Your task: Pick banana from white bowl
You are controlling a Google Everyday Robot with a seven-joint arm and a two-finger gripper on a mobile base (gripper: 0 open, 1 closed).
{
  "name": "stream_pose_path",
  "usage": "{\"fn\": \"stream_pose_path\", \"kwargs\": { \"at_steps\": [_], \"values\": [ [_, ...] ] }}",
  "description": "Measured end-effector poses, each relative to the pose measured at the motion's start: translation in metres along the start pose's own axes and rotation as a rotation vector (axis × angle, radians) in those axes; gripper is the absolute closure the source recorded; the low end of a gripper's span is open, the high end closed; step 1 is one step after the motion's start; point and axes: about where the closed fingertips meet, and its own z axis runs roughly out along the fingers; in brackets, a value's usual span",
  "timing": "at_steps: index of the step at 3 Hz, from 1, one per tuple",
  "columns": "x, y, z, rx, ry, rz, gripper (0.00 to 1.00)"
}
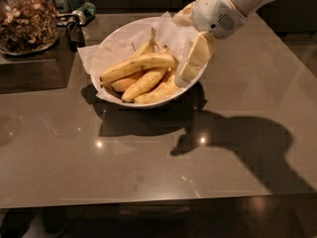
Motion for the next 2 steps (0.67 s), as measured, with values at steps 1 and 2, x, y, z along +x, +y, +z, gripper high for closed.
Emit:
{"fn": "stream_pose_path", "kwargs": {
  "at_steps": [1,2],
  "values": [
    [-0.0142,-0.017,0.027,-0.065,-0.032,-0.036,0.0],
    [-0.0161,-0.0189,0.0291,-0.067,-0.036,-0.039,0.19]
  ]
}}
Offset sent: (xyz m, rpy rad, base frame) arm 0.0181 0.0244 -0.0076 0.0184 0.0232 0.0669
